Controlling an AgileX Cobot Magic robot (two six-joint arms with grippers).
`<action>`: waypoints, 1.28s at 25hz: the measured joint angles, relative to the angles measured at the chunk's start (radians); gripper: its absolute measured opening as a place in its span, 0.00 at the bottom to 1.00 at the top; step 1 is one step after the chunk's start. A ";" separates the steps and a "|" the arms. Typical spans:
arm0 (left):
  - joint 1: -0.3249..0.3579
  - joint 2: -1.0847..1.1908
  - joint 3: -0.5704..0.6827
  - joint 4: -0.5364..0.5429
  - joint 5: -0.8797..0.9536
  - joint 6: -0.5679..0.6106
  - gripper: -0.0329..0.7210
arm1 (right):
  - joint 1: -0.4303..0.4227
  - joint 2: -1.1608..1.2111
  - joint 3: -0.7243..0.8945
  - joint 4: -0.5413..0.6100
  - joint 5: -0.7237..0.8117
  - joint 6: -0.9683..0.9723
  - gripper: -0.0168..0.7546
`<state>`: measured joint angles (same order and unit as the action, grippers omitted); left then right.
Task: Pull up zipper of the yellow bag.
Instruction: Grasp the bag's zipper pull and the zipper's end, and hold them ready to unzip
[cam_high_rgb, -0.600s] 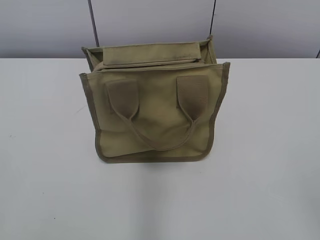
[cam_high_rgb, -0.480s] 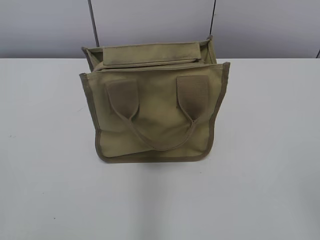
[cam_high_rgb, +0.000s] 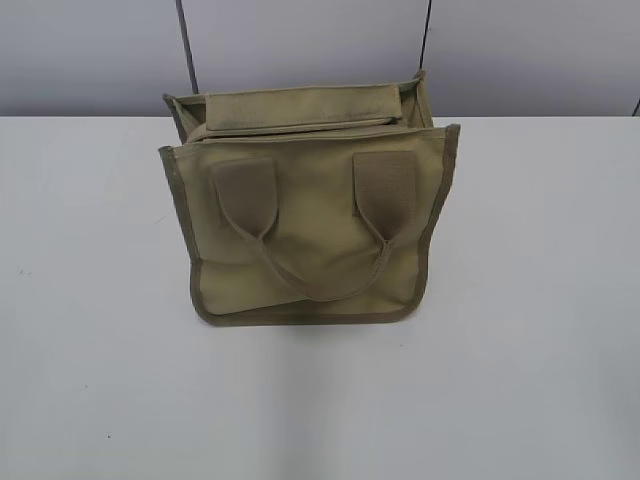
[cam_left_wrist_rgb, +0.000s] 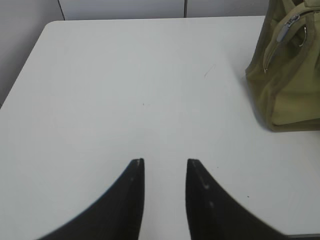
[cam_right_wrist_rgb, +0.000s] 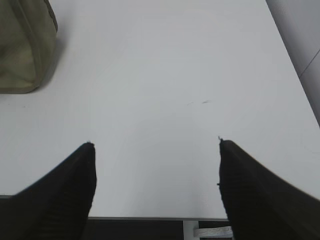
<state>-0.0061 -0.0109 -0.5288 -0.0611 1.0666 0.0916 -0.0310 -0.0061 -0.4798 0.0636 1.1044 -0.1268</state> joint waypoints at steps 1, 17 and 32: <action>0.000 0.000 0.000 0.000 0.000 0.000 0.35 | 0.000 0.000 0.000 0.000 0.000 0.000 0.75; 0.000 0.000 -0.019 -0.027 -0.050 0.000 0.37 | 0.000 0.000 0.000 0.000 0.000 0.000 0.75; 0.000 0.502 -0.015 -0.108 -0.756 0.000 0.50 | 0.000 0.000 0.000 0.000 0.000 0.000 0.75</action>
<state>-0.0061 0.4912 -0.5434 -0.1695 0.3106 0.0916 -0.0310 -0.0061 -0.4798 0.0636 1.1044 -0.1268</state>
